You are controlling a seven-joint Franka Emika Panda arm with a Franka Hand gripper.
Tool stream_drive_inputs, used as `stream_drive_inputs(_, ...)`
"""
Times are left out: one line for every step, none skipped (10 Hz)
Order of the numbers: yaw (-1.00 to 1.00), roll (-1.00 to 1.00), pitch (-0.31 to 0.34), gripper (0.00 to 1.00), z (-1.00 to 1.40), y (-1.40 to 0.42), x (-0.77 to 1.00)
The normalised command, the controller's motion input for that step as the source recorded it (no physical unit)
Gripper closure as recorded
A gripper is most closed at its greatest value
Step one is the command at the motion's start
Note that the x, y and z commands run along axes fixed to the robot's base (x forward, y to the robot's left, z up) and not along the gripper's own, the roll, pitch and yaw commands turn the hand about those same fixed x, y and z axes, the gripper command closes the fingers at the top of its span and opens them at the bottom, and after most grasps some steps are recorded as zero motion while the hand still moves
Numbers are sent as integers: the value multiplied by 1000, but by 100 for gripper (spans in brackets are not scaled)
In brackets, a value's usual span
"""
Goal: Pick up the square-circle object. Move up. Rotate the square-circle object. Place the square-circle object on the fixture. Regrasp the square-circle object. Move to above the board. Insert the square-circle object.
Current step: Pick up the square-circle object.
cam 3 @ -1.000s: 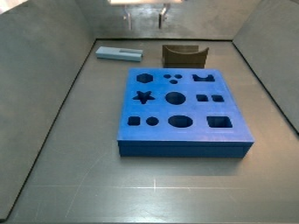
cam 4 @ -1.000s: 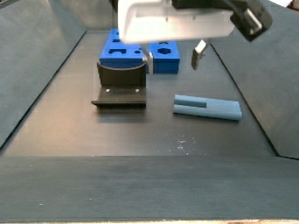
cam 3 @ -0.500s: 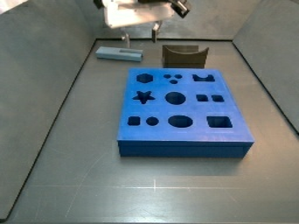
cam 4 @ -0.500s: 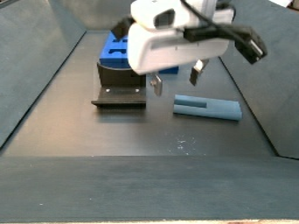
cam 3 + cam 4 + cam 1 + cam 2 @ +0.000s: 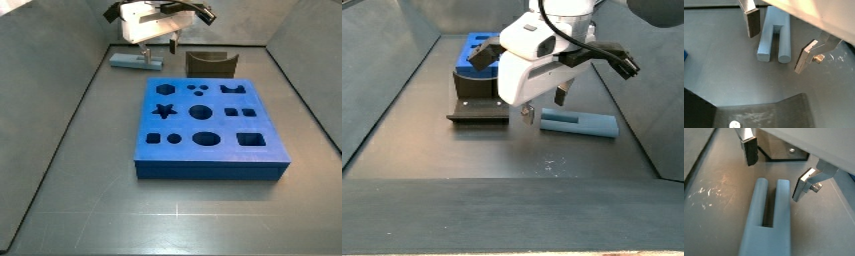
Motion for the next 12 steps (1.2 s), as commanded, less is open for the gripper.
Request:
stream_drive_inputs(389, 9, 0, 0, -86, -83, 0)
stream_drive_inputs(560, 523, 0, 0, -280, 0, -123)
stream_drive_inputs(540, 817, 0, 0, -366, 43, -340)
stream_drive_inputs(446, 729, 0, 0, -246, 146, -426)
stream_drive_inputs(403, 554, 0, 0, -57, 160, -463)
stream_drive_inputs(271, 449, 0, 0, 0, 0, -177)
stream_drive_inputs(171, 477, 51, 0, -34, -114, -49)
stream_drive_inputs(26, 226, 29, 0, -251, -46, 0)
stream_drive_inputs(0, 149, 91, 0, -551, 0, -34)
stream_drive_inputs(-6, 31, 71, 0, -234, 0, 0)
stream_drive_inputs(0, 103, 11, 0, -74, 0, 0)
stream_drive_inputs(0, 37, 23, 0, 0, 0, 0)
